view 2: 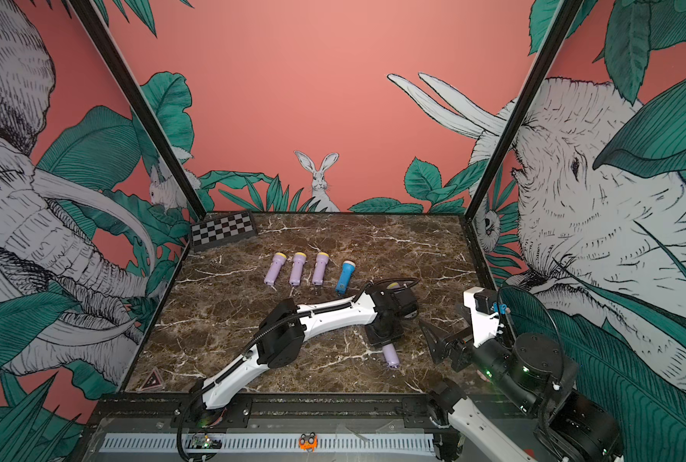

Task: Close the plug at the bottom of the flashlight
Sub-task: Pick up the flashlight from the center of the board.

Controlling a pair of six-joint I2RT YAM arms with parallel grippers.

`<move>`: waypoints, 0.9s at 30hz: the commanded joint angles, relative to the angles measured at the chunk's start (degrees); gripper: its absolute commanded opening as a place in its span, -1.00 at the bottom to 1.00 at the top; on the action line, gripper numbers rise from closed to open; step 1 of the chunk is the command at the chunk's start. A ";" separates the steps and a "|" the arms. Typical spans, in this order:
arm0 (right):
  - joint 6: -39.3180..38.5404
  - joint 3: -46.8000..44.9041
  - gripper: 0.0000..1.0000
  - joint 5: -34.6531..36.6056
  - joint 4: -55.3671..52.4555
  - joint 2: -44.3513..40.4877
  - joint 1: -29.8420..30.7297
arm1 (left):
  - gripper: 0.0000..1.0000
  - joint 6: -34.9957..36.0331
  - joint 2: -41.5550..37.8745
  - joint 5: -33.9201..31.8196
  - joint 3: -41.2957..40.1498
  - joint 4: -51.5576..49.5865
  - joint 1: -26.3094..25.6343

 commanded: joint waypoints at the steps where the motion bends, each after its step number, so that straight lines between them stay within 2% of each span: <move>1: -0.11 0.65 0.98 0.07 1.32 0.88 -0.37 | -0.47 2.80 -0.21 -4.04 -1.68 -3.91 1.41; 4: 0.05 0.00 0.98 -0.08 1.41 0.89 -0.37 | -0.97 4.97 -1.52 -5.92 -3.01 -5.64 2.29; 5: 0.16 -0.38 0.98 -0.11 1.41 0.93 -0.37 | -1.00 5.94 -2.04 -6.11 -3.92 -5.47 2.68; 8: 0.82 -1.98 0.98 -0.53 1.91 0.75 -0.37 | -1.00 9.07 -3.87 -7.39 -5.26 -7.09 3.51; 11: 1.74 -3.94 0.98 -1.63 3.09 0.45 -0.37 | -1.00 11.95 -7.77 -11.86 -6.43 -8.55 3.93; 13: 2.58 -5.52 0.97 -2.74 4.38 0.27 -0.37 | -1.00 10.96 -11.17 -15.93 -7.13 -11.63 3.97; 14: 2.95 -6.54 0.98 -3.47 5.05 0.31 -0.36 | -1.00 9.75 -13.29 -16.51 -7.75 -12.98 4.18; 17: 4.57 -10.05 0.98 -6.96 7.57 0.54 -0.36 | -1.00 11.25 -20.68 -14.33 -12.60 -7.44 5.35; 22: 9.26 -17.96 0.98 -15.38 16.57 -0.96 -0.37 | -1.00 10.45 -30.23 -18.86 -17.90 -8.47 6.19; 25: 13.93 -23.90 0.98 -20.05 24.44 -2.55 -0.37 | -1.00 9.05 -31.37 -21.89 -17.58 -13.58 6.61; 27: 17.44 -27.90 0.98 -22.19 29.57 -3.11 -0.37 | -1.00 6.24 -31.19 -21.37 -16.37 -18.08 7.56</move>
